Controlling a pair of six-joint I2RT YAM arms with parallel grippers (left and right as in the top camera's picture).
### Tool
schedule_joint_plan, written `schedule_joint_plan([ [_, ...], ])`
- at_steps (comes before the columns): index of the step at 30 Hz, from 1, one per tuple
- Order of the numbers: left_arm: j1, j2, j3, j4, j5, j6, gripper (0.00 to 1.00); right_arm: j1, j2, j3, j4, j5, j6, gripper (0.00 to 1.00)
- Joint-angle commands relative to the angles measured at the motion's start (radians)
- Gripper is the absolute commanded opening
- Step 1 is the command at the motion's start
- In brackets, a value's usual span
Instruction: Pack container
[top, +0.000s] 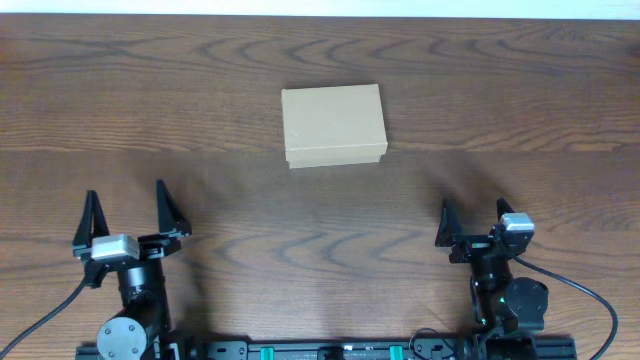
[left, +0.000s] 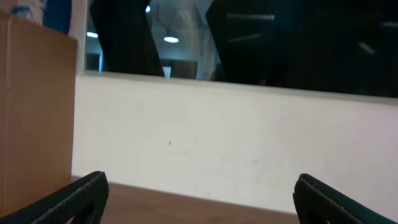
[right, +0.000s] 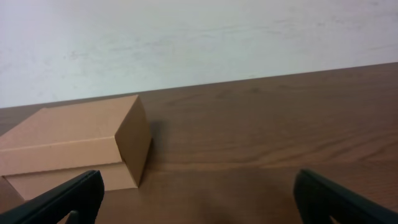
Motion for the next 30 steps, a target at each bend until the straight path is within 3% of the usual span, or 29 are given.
schedule_joint_plan([
  [1,0.001,-0.03,-0.017,0.008,-0.004,-0.004,0.96,-0.011,-0.006,-0.004,-0.001,0.006,0.01,0.99],
  [10,0.001,-0.033,-0.064,-0.002,-0.004,-0.004,0.96,-0.011,-0.006,-0.004,-0.001,0.006,0.01,0.99],
  [20,0.001,-0.033,-0.066,-0.113,-0.005,-0.003,0.96,-0.011,-0.006,-0.004,-0.001,0.006,0.01,0.99],
  [30,0.001,-0.033,-0.066,-0.391,-0.005,-0.003,0.96,-0.011,-0.006,-0.004,-0.001,0.006,0.01,0.99],
])
